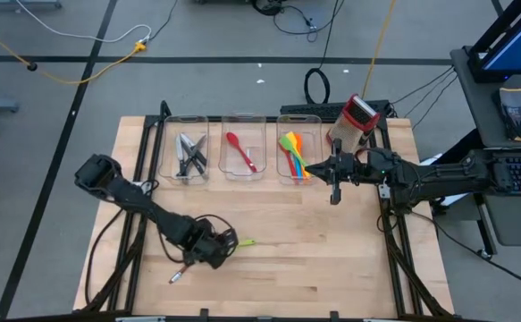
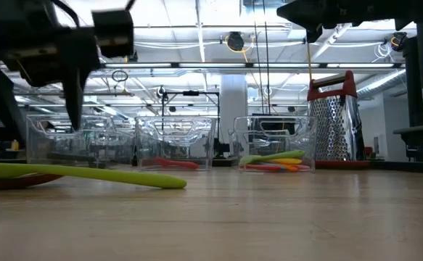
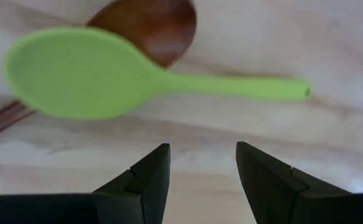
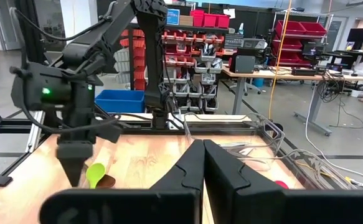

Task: Pick & Place Kitchen Items
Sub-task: Put the green serving spoon into the middle transparent bin

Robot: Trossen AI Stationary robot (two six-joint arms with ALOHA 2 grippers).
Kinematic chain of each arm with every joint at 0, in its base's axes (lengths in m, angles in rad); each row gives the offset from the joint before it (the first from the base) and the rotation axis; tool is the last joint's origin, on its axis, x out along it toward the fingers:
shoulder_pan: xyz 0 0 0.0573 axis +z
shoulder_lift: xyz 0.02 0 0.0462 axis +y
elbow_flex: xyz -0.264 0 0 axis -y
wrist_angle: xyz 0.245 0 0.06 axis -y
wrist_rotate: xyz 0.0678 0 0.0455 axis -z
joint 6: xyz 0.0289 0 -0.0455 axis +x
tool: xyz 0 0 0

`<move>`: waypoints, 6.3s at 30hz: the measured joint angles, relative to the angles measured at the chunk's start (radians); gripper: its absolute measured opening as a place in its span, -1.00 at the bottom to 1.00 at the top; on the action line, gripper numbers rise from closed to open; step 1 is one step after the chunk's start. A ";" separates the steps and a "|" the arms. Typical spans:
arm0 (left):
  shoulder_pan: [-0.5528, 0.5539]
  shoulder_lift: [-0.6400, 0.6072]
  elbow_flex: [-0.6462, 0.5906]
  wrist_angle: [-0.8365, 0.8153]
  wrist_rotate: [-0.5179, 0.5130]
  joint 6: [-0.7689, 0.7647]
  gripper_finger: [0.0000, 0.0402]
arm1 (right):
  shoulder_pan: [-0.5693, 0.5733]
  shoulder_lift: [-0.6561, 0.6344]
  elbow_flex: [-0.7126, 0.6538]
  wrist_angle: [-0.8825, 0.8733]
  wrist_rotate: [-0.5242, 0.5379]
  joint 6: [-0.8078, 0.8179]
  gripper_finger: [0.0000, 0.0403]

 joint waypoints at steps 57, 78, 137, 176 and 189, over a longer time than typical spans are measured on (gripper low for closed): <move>0.115 -0.009 0.087 0.093 -0.464 -0.439 -0.06 | -0.019 -0.002 0.000 0.000 0.009 -0.019 -1.00; 0.142 0.295 0.521 -0.432 0.034 -0.738 -0.06 | -0.040 -0.092 0.001 -0.011 0.005 -0.082 -1.00; 0.173 0.436 0.459 -0.554 0.302 -0.737 -0.06 | -0.040 -0.123 0.000 -0.158 0.004 -0.109 -1.00; 0.167 0.439 0.456 -0.562 0.282 -0.583 -0.06 | -0.040 -0.123 0.000 -0.158 0.004 -0.108 -1.00; 0.169 0.440 0.455 -0.567 0.307 -0.521 -0.06 | -0.040 -0.123 0.000 -0.157 0.004 -0.107 -1.00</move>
